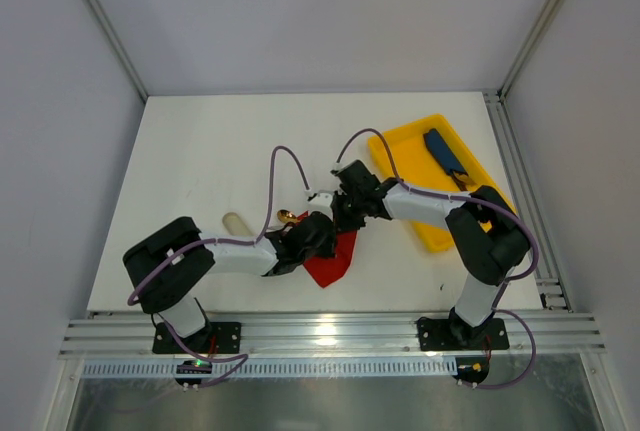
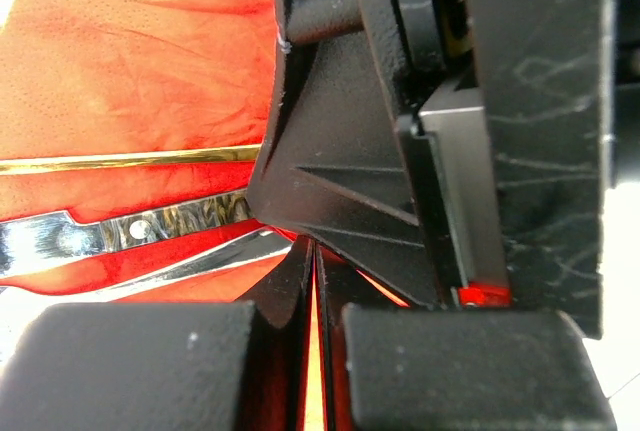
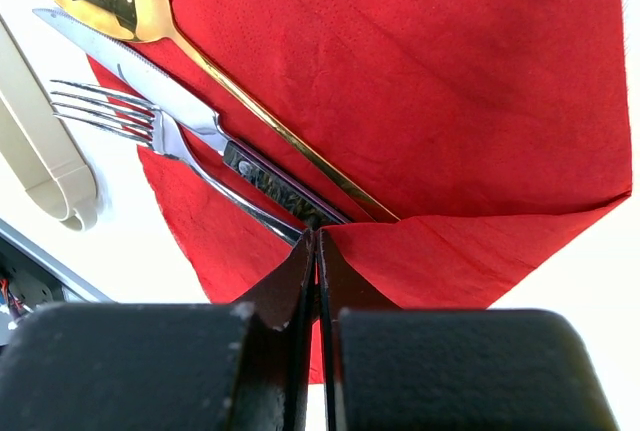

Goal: Place the utensils on the paper napkin and roll it up
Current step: Roll the napkin at the center of the board.

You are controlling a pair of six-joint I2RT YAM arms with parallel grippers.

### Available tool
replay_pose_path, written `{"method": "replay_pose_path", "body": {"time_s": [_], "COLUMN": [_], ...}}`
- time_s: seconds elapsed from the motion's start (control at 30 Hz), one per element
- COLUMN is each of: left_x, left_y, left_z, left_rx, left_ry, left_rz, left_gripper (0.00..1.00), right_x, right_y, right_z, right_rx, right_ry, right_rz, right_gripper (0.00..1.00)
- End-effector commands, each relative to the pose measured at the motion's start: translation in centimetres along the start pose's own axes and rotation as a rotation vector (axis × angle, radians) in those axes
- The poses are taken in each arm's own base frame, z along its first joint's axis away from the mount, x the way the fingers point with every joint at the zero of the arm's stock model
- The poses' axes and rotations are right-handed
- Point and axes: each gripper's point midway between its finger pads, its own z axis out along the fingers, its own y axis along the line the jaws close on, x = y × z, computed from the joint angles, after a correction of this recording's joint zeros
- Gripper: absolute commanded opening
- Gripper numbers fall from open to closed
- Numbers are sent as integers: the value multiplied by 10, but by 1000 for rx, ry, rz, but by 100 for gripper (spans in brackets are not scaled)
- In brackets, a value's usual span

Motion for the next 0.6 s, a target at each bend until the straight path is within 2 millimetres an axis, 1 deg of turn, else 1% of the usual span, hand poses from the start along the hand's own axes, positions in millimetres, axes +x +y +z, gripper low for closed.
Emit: {"method": "replay_pose_path", "body": {"time_s": [0.0,0.13,0.3,0.43,0.53,0.57], "left_x": [-25,-22,-17,-13,-14,-15], "left_y": [-7,-6,-3,-2,-2,-3], "left_z": [5,4,4,4,3,3], "left_rx": [6,6,0,3,3,6], "left_ry": [-89,-79,-71,-65,-67,-69], "left_rz": [-27,-46,-55,-65,-67,-67], "left_gripper": [0,0,0,0,0,0], "right_x": [-10,-16,-20,-28,-31,-29], "right_y": [17,15,15,13,7,3], "right_z": [-5,-9,-14,-23,-29,-30], "right_rx": [-39,-14,1,31,53,62], "right_ry": [-9,-19,-29,-67,-75,-74], "right_rz": [-35,-47,-61,-62,-61,-57], "right_gripper": [6,9,16,18,18,18]}}
